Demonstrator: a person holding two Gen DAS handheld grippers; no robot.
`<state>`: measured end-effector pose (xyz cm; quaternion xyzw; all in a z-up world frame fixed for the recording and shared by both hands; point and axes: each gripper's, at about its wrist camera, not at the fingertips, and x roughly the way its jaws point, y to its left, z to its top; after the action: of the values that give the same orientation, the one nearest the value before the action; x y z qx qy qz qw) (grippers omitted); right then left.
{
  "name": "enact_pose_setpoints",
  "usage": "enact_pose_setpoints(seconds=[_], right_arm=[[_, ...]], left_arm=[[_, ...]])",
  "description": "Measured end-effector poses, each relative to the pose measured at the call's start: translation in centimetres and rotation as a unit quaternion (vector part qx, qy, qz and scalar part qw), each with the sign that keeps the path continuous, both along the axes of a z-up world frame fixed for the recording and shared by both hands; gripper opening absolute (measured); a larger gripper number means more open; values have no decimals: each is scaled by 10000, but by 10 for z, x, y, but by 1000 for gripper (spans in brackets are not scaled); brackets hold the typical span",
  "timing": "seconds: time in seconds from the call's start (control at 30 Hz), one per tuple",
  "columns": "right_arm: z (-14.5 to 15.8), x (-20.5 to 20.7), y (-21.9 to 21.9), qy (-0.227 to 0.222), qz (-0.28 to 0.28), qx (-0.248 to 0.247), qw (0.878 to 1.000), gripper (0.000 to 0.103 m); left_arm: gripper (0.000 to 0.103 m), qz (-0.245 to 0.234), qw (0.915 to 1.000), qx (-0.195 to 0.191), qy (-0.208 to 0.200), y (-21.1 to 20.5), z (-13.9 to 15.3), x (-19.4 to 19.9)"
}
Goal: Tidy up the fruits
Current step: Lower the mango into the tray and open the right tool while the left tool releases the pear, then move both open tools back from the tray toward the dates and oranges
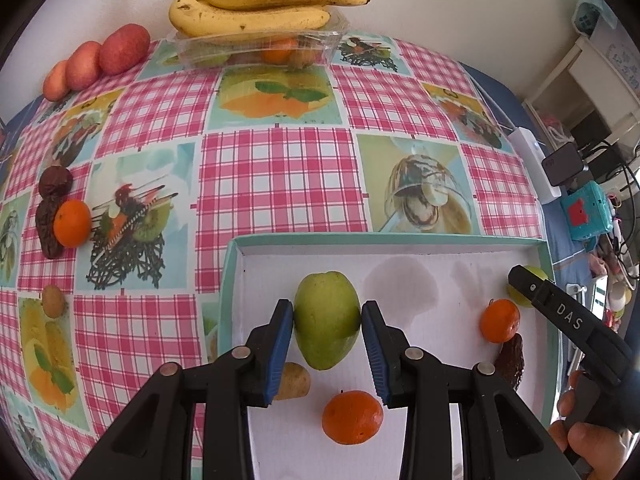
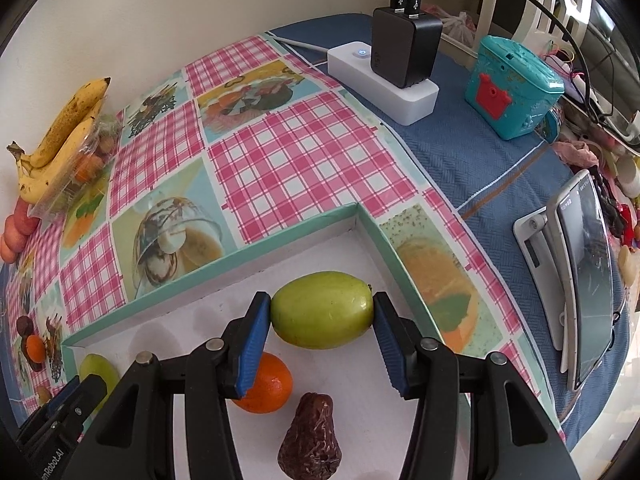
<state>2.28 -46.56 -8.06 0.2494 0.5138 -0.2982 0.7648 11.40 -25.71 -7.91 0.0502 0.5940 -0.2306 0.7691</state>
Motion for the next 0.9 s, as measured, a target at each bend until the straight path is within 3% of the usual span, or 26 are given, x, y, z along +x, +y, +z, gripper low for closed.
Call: enact_pose_setpoints(seconds=[0.2,0.27,0.33,0.43,0.53,0.63,0.9], right_arm=[[11,3,3,-81,89,-127,9998,61],[18,4,7,-129,142,-190,9996,65],[24,6,10,-188,196,-213,9994,67],[33,10,16,-263,268,-263,9989,71],[40,14,24,-254,374,-359,9983,71],[46,19,33,-288,474,-406,9976,86],[54,33,61,-299,690,-446,9962,86]], left_arm=[[40,19,10000,-23,87,3,2,0],[46,14,10000,-47,82,4,5,-1],[60,33,9999,-89,42,6,10,-1],[61,69,9998,-165,29,12,16,1],[68,187,9997,-178,-4,19,21,4],[75,393,9990,-202,-51,31,28,10],[95,1129,9926,-125,-427,76,46,32]])
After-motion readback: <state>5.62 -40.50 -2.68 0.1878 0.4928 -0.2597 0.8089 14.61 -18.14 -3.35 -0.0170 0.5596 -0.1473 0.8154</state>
